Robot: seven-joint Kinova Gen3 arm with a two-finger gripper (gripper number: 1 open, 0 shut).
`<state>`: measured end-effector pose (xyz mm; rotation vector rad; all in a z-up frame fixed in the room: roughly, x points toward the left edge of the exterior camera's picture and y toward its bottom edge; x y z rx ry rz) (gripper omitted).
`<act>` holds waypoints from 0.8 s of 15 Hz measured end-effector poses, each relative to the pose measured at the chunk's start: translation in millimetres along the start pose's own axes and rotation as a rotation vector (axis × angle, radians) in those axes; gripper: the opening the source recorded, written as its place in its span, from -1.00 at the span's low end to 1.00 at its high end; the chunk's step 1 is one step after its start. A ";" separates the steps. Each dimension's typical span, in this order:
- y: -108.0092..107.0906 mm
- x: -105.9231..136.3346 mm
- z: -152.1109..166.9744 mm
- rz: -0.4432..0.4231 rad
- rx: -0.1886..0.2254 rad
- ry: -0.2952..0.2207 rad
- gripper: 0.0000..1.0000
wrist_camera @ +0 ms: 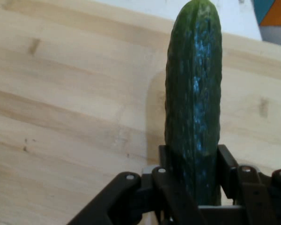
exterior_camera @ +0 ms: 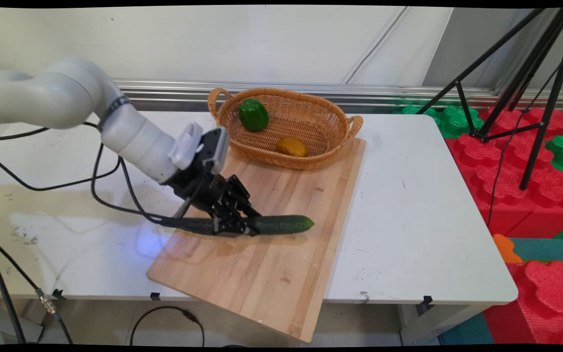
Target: Place the picked object on the cutting board
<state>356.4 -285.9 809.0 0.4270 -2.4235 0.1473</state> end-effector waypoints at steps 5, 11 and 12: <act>4.8 -1.2 22.2 -0.005 0.013 -0.029 -1.00; 6.3 0.1 45.7 0.001 0.036 -0.049 1.00; 6.1 0.6 47.2 0.001 0.038 -0.049 1.00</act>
